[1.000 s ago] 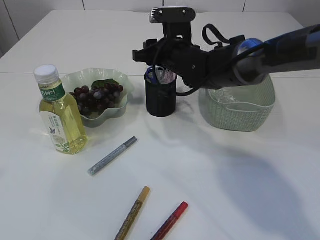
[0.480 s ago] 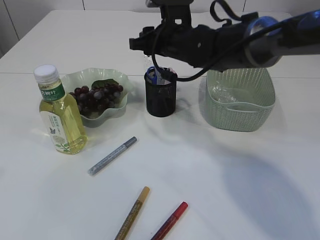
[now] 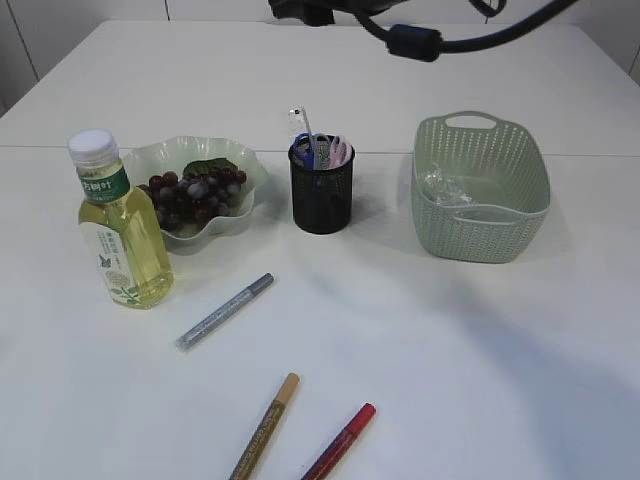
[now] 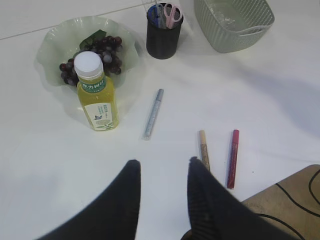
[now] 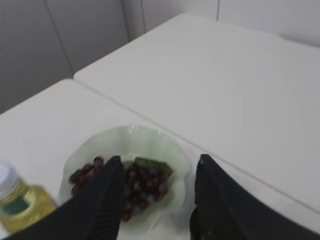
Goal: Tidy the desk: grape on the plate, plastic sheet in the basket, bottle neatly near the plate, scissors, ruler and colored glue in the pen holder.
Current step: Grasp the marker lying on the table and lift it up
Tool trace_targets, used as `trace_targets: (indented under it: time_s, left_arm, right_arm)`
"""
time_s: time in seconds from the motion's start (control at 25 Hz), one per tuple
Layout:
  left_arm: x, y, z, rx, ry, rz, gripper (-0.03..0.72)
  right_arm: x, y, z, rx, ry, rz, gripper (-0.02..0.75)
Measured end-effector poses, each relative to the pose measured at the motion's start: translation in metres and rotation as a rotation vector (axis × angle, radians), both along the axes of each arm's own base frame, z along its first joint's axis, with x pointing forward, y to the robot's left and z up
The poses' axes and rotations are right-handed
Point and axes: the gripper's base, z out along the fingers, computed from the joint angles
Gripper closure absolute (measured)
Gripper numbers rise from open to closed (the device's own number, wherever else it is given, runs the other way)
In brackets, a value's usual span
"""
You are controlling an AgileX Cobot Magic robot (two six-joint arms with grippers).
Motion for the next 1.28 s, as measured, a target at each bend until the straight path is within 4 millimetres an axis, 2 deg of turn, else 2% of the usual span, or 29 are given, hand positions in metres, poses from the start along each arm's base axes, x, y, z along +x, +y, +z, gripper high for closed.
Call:
trace_targets:
  time_s: [0.2, 0.36, 0.44, 0.72, 0.88, 0.96, 1.08, 1.28]
  left_arm:
    - [0.0, 0.0, 0.0, 0.0, 0.0, 0.0, 0.45]
    - [0.0, 0.0, 0.0, 0.0, 0.0, 0.0, 0.449]
    - [0.0, 0.0, 0.0, -0.005, 0.003, -0.004, 0.449]
    - [-0.001, -0.002, 0.0, -0.016, 0.01, -0.011, 0.449]
    - [-0.001, -0.004, 0.0, -0.027, 0.023, -0.022, 0.449]
    - [0.003, -0.007, -0.002, -0.008, 0.029, -0.038, 0.449]
    - [0.015, -0.016, -0.008, 0.03, 0.058, -0.074, 0.449]
    - [0.042, -0.038, -0.025, 0.078, 0.15, -0.131, 0.449]
  right_arm:
    - [-0.043, -0.012, 0.012, -0.177, 0.22, 0.158, 0.365]
    - [-0.074, -0.028, 0.008, -0.343, 0.46, 0.228, 0.365]
    - [-0.084, -0.036, 0.005, -0.408, 0.566, 0.219, 0.371]
    - [-0.086, -0.045, 0.004, -0.382, 0.688, 0.034, 0.384]
    - [-0.084, -0.058, 0.006, -0.382, 0.695, -0.169, 0.384]
    - [-0.089, -0.066, 0.004, -0.403, 0.694, -0.221, 0.384]
    - [-0.105, -0.078, -0.003, -0.427, 0.712, -0.245, 0.385]
    - [-0.148, -0.095, -0.016, -0.393, 0.791, -0.226, 0.385]
